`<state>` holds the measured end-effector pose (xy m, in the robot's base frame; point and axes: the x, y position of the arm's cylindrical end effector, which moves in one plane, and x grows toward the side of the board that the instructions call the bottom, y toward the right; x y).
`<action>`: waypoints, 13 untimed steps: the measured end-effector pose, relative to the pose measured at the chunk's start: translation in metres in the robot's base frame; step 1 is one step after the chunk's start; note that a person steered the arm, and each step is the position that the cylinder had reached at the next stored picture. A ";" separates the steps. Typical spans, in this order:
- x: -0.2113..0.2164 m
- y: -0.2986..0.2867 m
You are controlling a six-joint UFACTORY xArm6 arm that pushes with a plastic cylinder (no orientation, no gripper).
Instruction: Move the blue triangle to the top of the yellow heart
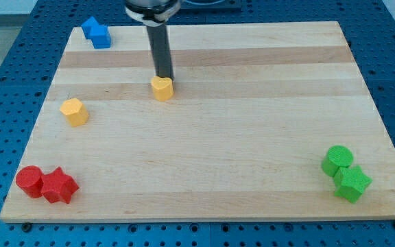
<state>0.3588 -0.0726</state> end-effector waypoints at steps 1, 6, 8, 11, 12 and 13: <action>0.000 -0.073; -0.065 -0.232; -0.088 -0.232; -0.168 -0.224; -0.167 -0.200; -0.167 -0.167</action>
<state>0.1915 -0.2401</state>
